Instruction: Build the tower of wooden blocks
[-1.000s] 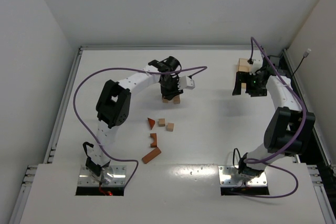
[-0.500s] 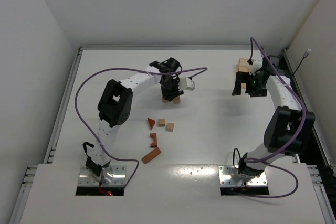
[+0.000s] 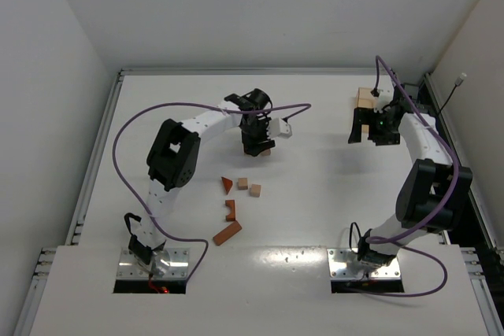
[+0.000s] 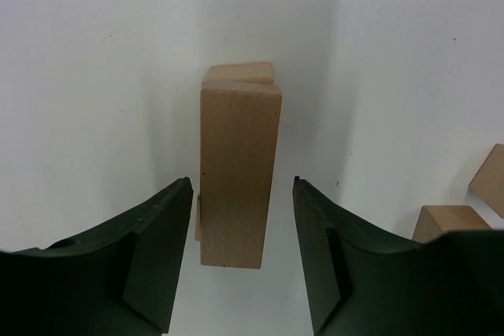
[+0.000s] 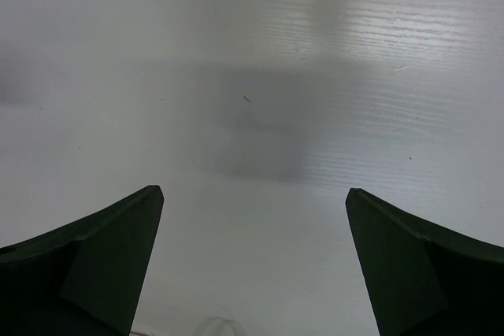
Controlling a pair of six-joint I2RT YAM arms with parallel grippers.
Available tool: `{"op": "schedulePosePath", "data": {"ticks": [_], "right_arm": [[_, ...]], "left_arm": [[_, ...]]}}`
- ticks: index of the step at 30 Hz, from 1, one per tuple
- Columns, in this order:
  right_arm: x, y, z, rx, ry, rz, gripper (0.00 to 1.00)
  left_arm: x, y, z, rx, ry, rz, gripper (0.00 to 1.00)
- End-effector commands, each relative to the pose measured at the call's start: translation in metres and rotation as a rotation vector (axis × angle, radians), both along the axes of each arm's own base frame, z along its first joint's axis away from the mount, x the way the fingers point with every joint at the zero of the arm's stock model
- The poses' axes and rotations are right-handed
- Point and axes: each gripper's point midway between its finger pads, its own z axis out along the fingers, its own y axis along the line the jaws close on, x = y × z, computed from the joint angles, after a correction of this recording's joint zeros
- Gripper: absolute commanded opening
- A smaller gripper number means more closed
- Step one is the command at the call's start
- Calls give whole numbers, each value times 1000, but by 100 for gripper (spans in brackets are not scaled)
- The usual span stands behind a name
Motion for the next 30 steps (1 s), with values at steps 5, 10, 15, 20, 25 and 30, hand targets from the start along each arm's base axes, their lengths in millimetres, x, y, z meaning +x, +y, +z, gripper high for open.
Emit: {"op": "schedulePosePath", "data": {"ticks": [5,10,15,20,25,30], "right_arm": [[10,0,3,1,-33,5,99],[10,2,4,9,-35,9,99],[10,2,7,7,-44,9,99],[10,2,10,4,-53,9,99],[10,3,10,12,-55,13,99],[9,12,16,30,-64,54,99]], "left_arm": [[1,-3,7,-35,-17,-13,58],[3,-5,17,-56,-49,-13,69],[13,-8,52,-96,-128,10,70],[32,-11,126,-157,-284,31,85],[44,-5,193,-176,-398,39,100],[23,-3,260,-261,-405,93,100]]}}
